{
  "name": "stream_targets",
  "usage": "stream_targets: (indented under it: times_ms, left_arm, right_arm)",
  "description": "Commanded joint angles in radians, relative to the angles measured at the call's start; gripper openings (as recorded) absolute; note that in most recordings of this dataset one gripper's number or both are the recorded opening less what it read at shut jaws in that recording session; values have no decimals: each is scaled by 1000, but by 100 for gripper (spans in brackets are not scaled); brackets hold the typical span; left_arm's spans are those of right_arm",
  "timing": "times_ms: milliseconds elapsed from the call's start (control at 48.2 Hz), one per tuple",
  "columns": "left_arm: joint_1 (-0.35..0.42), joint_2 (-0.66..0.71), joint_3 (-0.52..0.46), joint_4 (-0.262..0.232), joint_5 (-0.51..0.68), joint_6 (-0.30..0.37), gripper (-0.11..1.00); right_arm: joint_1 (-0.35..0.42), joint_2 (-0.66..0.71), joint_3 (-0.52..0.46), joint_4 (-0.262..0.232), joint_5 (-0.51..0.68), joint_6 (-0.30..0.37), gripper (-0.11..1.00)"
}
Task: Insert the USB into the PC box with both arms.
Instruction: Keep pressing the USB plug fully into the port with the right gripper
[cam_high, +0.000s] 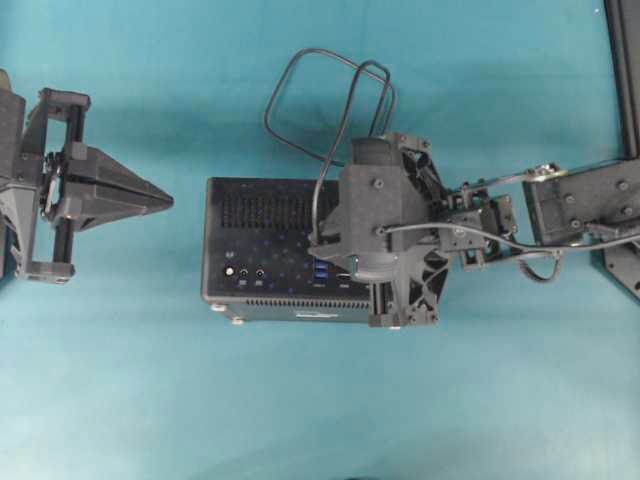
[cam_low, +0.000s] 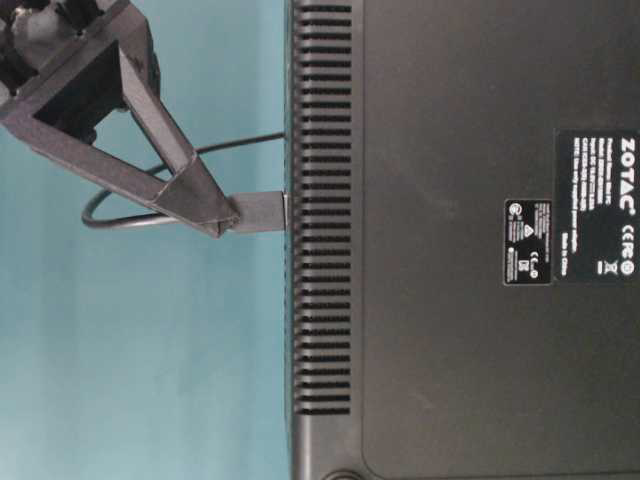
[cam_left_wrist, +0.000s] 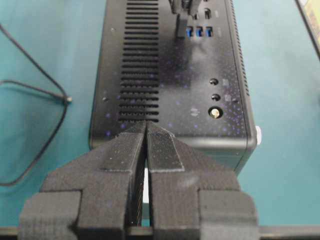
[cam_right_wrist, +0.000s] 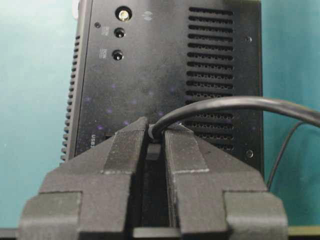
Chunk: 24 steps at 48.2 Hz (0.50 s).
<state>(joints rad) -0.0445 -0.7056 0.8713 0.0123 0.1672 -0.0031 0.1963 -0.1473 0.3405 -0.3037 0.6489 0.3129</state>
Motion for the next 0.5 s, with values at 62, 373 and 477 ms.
stream_targets:
  times_ms: [62, 373, 477]
  left_arm:
    - [0, -2, -29, 2, -8, -2, 0]
    - [-9, -3, -31, 2, -8, -2, 0]
    - [-11, -2, -29, 2, -9, -2, 0]
  right_arm:
    - [21, 14, -2, 15, 11, 9, 9]
    - [-25, -2, 6, -5, 14, 3, 9]
    - [-32, -3, 8, -6, 14, 2, 9]
